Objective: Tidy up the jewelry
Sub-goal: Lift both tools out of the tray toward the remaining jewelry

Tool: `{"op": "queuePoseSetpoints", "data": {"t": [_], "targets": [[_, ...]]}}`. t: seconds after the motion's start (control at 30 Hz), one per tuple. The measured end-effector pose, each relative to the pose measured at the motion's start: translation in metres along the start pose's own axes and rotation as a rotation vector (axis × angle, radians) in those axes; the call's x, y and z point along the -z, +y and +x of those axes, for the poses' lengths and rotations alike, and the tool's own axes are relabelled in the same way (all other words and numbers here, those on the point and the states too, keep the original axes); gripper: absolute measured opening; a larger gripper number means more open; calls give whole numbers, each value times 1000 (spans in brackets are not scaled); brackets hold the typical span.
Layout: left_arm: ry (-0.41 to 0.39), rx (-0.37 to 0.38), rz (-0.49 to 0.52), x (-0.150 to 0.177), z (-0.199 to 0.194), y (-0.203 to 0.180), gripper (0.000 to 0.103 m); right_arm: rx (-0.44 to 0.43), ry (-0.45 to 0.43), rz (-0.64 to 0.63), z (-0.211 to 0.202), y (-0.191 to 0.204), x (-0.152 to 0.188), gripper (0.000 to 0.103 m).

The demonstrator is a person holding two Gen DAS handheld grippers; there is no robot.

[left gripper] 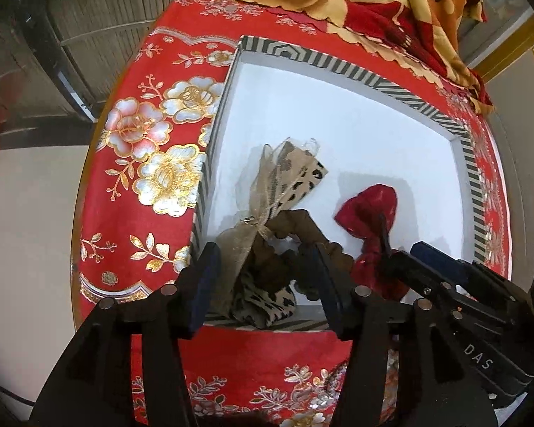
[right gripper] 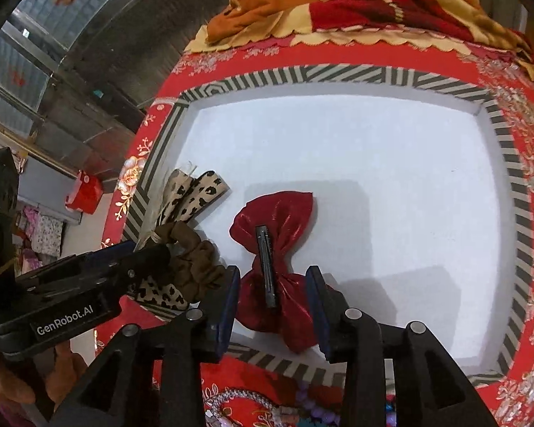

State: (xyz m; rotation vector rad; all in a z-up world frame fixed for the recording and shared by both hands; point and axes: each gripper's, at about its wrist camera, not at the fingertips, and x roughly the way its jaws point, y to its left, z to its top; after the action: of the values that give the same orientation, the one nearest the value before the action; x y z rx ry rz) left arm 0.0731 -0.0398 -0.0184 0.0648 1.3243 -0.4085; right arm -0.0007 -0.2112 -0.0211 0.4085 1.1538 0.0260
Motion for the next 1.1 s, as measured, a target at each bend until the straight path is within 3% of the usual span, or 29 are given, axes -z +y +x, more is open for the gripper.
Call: {"op": "queuePoseSetpoints", "data": {"t": [0.4,0.87,1.1], "targets": [[-117,-24,-56,31,-57,0,55,-12,-69,-51,-48,3,22,42],[-163,-71,-75,127,-97,-27,55,5,-93,-112,-104,-10,104,42],[-186,-85,-82,160,-109,-35,55,23,-90,-121,-123,-20,141,42]]}}
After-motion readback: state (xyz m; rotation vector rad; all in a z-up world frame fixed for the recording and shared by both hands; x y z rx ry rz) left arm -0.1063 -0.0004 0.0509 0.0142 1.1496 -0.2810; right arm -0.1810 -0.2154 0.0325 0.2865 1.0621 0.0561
